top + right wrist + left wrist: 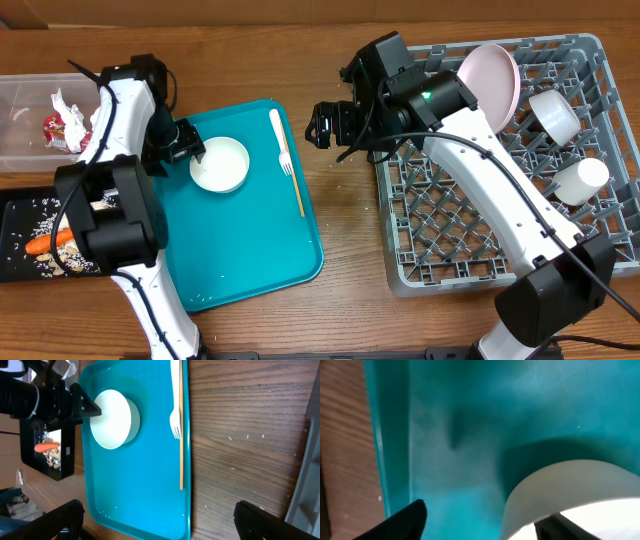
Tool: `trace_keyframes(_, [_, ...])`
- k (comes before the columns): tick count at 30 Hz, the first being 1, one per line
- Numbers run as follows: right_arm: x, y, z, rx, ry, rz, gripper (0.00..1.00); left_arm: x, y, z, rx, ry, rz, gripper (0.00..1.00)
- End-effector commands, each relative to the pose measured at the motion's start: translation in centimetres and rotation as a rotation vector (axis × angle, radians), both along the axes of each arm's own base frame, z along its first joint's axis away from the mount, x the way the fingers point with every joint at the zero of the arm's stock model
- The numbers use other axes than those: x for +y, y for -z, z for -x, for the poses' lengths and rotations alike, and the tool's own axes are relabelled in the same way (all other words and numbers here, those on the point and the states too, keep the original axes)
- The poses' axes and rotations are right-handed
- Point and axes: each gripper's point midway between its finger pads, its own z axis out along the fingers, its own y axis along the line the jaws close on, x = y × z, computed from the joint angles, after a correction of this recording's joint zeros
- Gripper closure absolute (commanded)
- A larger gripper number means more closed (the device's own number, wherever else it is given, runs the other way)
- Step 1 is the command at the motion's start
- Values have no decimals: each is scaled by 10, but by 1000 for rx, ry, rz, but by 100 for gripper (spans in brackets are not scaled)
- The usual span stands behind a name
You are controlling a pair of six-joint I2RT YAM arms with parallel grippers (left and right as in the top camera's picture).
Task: Sort waste into correct bins and load items into the dishwasher rack
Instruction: 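Lower the left gripper and close it on the bowl's rim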
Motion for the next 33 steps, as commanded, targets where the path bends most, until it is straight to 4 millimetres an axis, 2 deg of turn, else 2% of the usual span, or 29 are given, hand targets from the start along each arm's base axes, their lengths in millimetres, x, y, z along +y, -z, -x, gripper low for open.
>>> trace_keyframes(1, [1, -8, -7, -31, 8, -7, 0, -7, 2, -5, -12, 28, 26, 36])
trace_keyframes(7, [1, -7, -7, -26, 8, -4, 0, -7, 3, -9, -28, 29, 27, 39])
trace_keyframes(21, [-2, -4, -2, -1, 7, 10, 0, -26, 11, -21, -61, 66, 73, 44])
trace_keyframes(26, [-2, -4, -1, 0, 7, 11, 0, -28, 22, -20, -39, 69, 80, 51])
trace_keyframes(29, [-2, -4, -1, 0, 7, 10, 0, -27, 23, -21, -42, 79, 76, 59])
trace_keyframes(33, [-1, -4, -3, -7, 8, 7, 0, -27, 20, -22, -50, 88, 76, 76])
